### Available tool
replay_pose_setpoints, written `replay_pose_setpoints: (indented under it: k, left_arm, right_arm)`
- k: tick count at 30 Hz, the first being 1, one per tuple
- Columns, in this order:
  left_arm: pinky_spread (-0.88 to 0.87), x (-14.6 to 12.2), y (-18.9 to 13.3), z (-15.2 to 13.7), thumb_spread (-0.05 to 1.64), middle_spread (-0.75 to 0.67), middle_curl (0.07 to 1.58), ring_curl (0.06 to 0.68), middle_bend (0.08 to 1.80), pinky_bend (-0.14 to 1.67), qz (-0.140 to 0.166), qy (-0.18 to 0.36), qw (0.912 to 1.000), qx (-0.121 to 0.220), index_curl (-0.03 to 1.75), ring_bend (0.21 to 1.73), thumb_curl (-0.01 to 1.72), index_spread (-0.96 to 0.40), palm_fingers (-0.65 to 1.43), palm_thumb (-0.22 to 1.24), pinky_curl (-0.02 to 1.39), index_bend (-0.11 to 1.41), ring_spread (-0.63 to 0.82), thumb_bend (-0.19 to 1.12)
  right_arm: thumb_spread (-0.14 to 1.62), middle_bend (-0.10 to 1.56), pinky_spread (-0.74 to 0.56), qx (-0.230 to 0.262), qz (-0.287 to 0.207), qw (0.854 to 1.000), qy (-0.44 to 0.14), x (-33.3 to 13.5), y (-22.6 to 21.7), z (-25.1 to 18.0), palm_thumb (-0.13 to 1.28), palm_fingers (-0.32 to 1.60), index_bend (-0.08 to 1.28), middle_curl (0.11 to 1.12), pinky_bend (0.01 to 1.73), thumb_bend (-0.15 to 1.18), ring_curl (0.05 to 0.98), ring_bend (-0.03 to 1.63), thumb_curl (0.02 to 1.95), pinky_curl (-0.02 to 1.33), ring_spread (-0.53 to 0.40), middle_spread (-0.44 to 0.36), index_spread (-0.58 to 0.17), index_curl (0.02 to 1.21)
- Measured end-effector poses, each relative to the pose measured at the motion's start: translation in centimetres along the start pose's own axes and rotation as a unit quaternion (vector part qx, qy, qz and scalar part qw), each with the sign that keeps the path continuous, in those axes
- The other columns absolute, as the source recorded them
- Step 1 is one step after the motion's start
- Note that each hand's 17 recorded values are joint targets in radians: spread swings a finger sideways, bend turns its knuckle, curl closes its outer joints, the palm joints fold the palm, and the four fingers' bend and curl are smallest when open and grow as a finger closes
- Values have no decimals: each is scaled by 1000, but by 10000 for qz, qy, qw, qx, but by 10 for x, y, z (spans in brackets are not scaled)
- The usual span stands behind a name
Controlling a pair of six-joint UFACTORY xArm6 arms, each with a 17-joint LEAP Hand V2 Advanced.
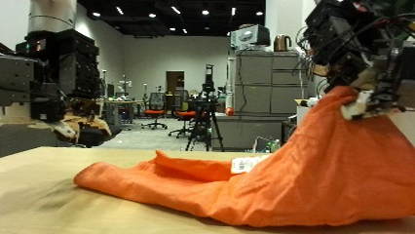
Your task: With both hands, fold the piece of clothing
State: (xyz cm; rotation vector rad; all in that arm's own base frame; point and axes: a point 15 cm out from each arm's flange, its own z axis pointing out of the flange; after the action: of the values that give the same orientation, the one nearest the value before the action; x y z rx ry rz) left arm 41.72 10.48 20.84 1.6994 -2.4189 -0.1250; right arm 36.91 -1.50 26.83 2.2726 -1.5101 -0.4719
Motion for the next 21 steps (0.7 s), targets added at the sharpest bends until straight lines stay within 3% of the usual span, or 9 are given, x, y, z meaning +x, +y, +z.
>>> replay_pose_setpoints:
  k: [2,4,9,15,21]
  left_arm:
    - [551,2,0,0,1137,231,259,238,177,199,18,1,10000,-8,283,353,263,-73,-43,309,322,155,510,-20]
    - [551,2,0,-1,1137,227,259,238,177,199,23,-3,10000,-4,284,353,263,-73,-43,310,322,155,510,-20]
    - [551,7,-3,-3,1137,224,259,238,176,200,70,-3,10000,20,284,353,264,-73,-43,310,322,155,510,-20]
    - [551,32,-18,-2,1137,223,259,237,175,199,241,130,9996,92,286,352,264,-73,-42,310,322,159,510,-20]
    - [551,59,-33,4,1140,220,260,237,177,198,464,156,9988,64,288,351,267,-73,-40,328,321,160,510,-17]
  right_arm:
    - [1060,767,-213,69,74,9999,-14,7,-2,1,827,45,375,774,741,-37,522,949,386,900,-175,-156,-365,835]
    - [1050,632,-35,81,139,9999,-46,12,0,2,809,-81,344,698,688,-31,444,807,380,849,-59,-103,-356,761]
    - [1028,480,270,127,353,9992,-153,28,9,3,738,-35,266,578,545,-43,343,628,361,712,109,-13,-325,631]
    - [1169,401,435,290,712,9961,-444,47,20,9,497,45,174,498,477,-48,296,559,291,601,188,63,-279,525]
    - [1221,352,493,757,1007,9908,-498,60,17,22,451,72,159,446,469,-15,270,505,272,542,227,119,-246,445]
